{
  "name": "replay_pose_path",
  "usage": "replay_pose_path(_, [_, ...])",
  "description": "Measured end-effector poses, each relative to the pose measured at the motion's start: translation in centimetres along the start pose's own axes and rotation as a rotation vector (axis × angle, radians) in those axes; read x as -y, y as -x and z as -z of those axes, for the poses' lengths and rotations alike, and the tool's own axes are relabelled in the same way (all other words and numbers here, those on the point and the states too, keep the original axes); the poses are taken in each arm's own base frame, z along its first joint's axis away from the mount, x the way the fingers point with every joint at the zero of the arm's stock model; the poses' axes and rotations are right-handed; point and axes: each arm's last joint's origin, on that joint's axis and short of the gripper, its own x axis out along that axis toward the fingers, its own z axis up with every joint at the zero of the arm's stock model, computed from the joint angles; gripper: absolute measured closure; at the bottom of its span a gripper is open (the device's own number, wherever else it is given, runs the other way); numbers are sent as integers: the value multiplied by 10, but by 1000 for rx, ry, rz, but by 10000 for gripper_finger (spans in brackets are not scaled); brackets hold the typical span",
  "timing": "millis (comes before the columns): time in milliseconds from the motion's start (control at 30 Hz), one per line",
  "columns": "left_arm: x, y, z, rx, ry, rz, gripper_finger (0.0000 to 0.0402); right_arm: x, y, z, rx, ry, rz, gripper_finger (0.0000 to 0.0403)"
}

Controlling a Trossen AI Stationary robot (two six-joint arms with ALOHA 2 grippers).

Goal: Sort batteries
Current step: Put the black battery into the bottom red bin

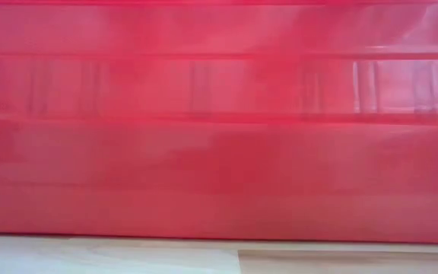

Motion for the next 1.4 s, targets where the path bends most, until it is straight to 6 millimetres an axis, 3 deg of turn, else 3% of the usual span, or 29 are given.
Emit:
replay_pose_path(167, [11, -2, 19, -147, -102, 9, 154, 13, -41, 5, -8, -204, 121, 370])
replay_pose_path(300, [29, -3, 27, -170, -136, 81, 154, 20, -50, 6, -2, -362, 182, 311])
replay_pose_path(467, [49, 6, 27, -157, -136, 156, 154, 8, -35, -9, 38, -406, 190, 222])
replay_pose_path(600, [63, 21, 25, -151, -137, 198, 154, -3, -9, -25, 82, -365, 275, 201])
replay_pose_path(667, [68, 29, 26, -158, -143, 192, 154, -3, 4, -30, 107, -430, 343, 199])
replay_pose_path(800, [65, 48, 53, -172, -97, 101, 154, 25, 15, -33, 89, -631, 493, 198])
replay_pose_path(900, [54, 60, 91, -221, -28, 14, 154, 58, 5, -31, 76, -737, 561, 198])
replay_pose_path(1067, [42, 76, 148, -323, 127, -73, 154, 102, -19, -25, 89, -912, 523, 197])
replay_pose_path(1200, [43, 82, 167, -330, 179, -110, 154, 116, -24, -20, 95, -995, 547, 206])
replay_pose_path(1400, [47, 84, 172, -333, 141, -114, 154, 115, -35, -19, 113, -1065, 541, 224])
